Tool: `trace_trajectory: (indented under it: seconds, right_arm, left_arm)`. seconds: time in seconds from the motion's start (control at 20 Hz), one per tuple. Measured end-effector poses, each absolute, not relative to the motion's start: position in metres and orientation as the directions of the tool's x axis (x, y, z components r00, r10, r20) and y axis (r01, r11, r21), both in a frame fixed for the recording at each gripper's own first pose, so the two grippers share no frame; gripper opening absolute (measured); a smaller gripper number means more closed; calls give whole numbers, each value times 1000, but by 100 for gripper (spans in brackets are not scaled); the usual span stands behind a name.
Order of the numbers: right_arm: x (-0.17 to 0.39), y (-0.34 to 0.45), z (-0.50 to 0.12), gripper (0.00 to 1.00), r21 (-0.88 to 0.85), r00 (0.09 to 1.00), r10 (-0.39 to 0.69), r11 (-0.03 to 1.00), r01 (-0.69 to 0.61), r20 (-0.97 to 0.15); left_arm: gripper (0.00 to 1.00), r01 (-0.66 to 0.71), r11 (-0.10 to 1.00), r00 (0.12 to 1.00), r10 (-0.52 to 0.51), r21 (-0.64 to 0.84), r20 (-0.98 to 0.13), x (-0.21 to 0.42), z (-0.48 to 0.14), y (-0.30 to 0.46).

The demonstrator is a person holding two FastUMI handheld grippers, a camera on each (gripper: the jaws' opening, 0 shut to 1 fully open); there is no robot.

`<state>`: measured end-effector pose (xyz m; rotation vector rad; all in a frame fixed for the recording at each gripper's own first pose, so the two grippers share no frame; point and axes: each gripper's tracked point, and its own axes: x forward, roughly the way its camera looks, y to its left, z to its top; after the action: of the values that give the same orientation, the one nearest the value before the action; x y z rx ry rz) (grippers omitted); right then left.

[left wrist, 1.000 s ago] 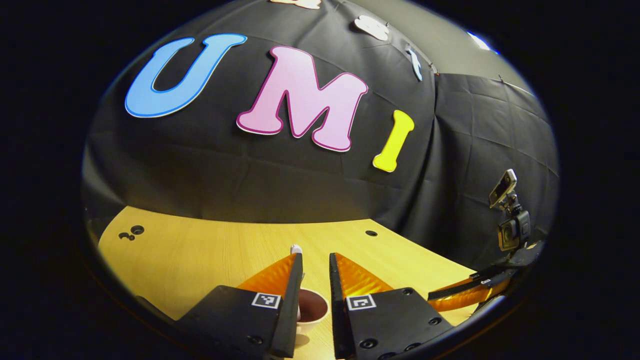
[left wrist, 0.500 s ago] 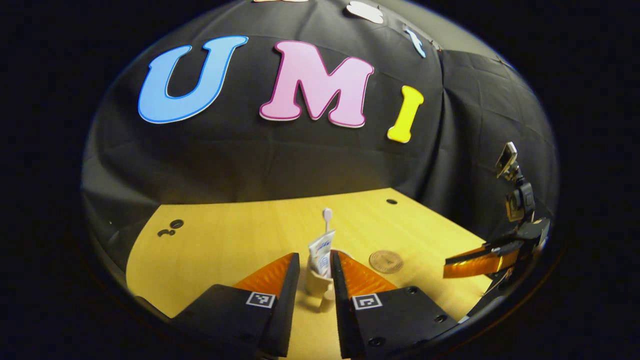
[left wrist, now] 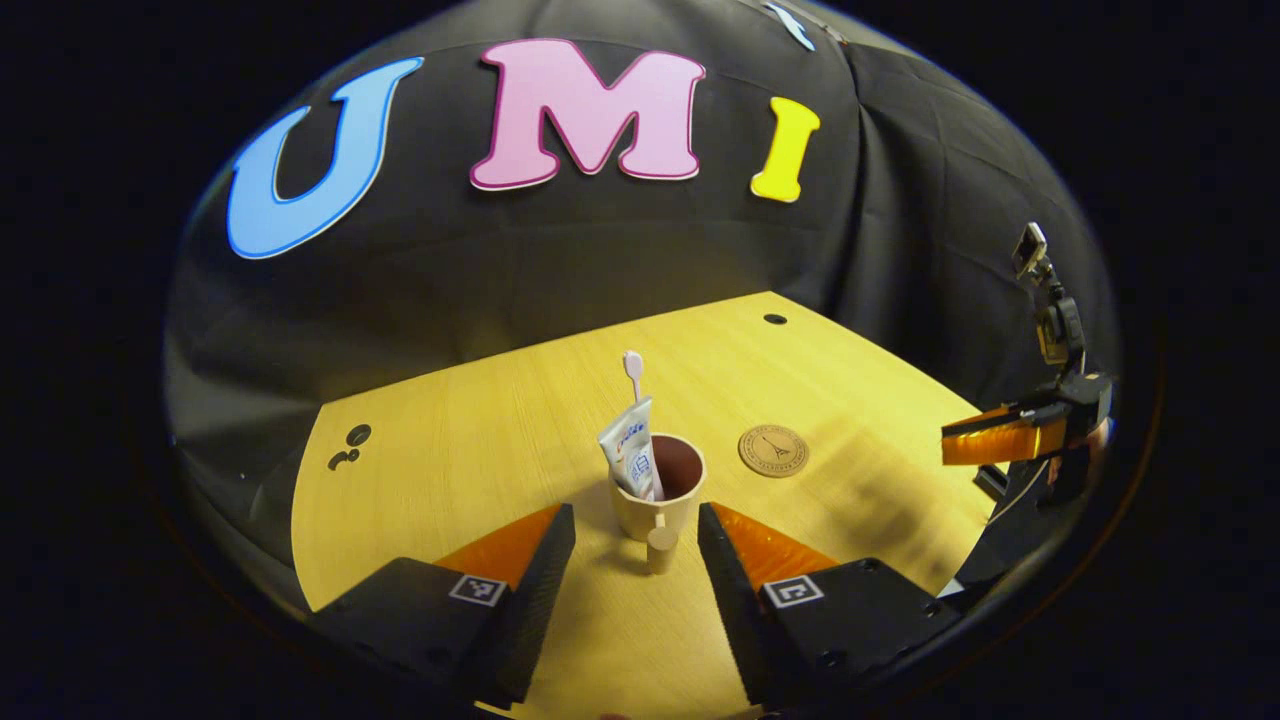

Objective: Put the toothbrush and toothpaste on the desktop into the cup, then pick up the cup and place it on the coaster on the desktop.

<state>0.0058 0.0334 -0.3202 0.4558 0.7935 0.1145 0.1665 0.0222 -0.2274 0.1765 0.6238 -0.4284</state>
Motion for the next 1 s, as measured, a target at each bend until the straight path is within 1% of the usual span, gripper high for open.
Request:
trace_trajectory:
  seconds: [0.1,0.2,0.3,0.5,0.75,1.0]
  right_arm:
    - [-3,23,-320,57,439,703,254,894,91,-664]
    - [-11,17,-318,57,447,707,249,888,105,-662]
    - [-17,11,-317,57,464,710,251,878,120,-658]
    - [-30,2,-321,57,470,705,248,872,136,-665]
    - [-35,-15,-324,57,478,703,237,863,166,-671]
    - [-38,-25,-327,57,479,701,225,858,187,-677]
  left_arm:
    - [83,444,896,682,-320,24,-657,161,-243,19]
    - [83,437,899,599,-290,1,-747,152,-265,19]
    - [84,420,908,528,-239,6,-815,150,-284,24]
    - [84,424,906,437,-206,-1,-875,162,-309,19]
    - [84,455,890,382,-149,45,-912,178,-332,9]
    - [84,430,902,337,-128,31,-933,187,-352,1]
